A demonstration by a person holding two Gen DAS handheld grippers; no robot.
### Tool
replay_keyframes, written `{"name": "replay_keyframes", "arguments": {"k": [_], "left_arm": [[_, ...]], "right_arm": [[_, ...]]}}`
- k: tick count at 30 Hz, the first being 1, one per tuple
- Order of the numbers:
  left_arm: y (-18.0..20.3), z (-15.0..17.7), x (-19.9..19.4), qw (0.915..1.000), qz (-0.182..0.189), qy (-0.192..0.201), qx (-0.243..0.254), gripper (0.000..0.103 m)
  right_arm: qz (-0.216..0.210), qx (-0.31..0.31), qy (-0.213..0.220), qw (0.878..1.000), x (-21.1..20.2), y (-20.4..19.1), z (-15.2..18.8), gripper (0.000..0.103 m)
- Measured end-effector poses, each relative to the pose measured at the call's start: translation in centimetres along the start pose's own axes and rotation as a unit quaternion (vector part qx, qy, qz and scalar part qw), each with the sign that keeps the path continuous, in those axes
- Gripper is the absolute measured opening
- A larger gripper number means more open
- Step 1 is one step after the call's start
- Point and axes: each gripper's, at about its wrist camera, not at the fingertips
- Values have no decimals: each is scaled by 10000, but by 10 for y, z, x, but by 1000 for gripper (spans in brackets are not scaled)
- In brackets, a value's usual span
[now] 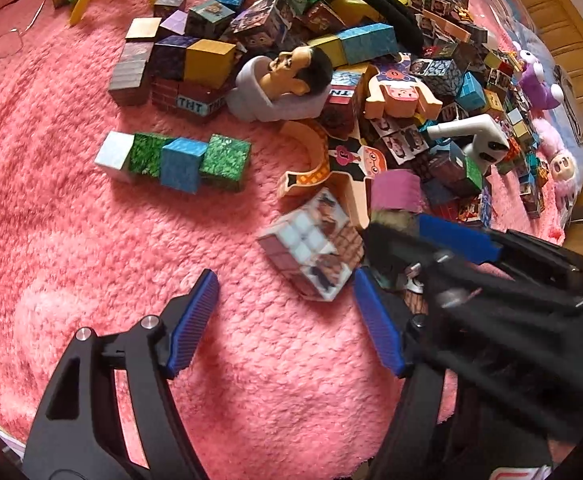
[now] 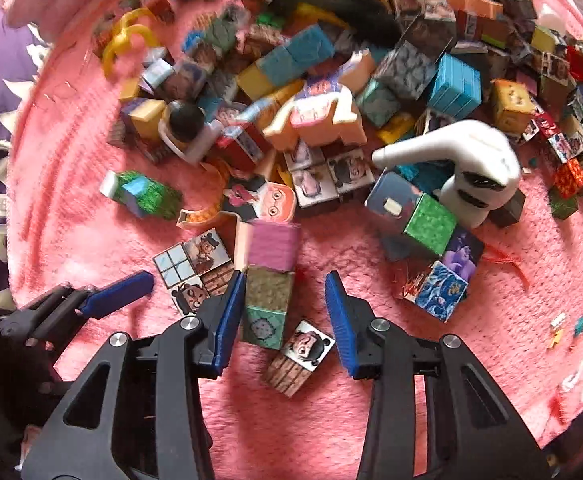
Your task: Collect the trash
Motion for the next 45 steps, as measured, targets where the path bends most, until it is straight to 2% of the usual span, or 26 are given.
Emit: {"name": "replay_keyframes", "arguments": {"k": [2,4,7,9,12,23,28,31,34,36,39,45], "left_arm": [[-1,-2,0,10000,33,47,-44,68],[2,-5,0,10000,13,89,29,68],[10,-10,0,9998,56,144,148,67],[12,-13,0,9996,124,182,157,67],[15,-18,1,9996,174,150,140,67],[11,-14,3,9999,127,-69,35,59],[6,-9,-10,9998,146,101,-9,49],[4,-6,-18,9997,133,201,-45,47],[-2,-6,-35,9982,257,510,-161,45],[0,-6,-41,9979,313,565,-104,45],[5,-2,-39,9990,177,410,57,45],[1,8,-32,9998,-88,189,-75,45]], "right_arm": [[-150,169,-13,9997,3,4,-2,40],[-124,160,-9,9998,4,5,-5,39],[-194,81,57,9998,2,3,-8,23],[-112,58,157,9998,-2,4,-12,18],[-144,292,169,9993,-3,17,-18,18],[-25,556,272,9981,-15,47,-10,18],[-9,528,412,9978,-21,36,-9,18],[-27,492,486,9976,-28,33,-4,18],[-67,473,611,9970,-39,35,0,18],[-104,508,680,9963,-45,37,3,18],[-79,500,703,9962,-47,35,7,18],[119,712,739,9947,-51,47,18,18]]}}
Point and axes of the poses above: each gripper's, at about its wrist camera, not at the fingertips, and x roughly the way its jaws point, y to its right, z to its underside
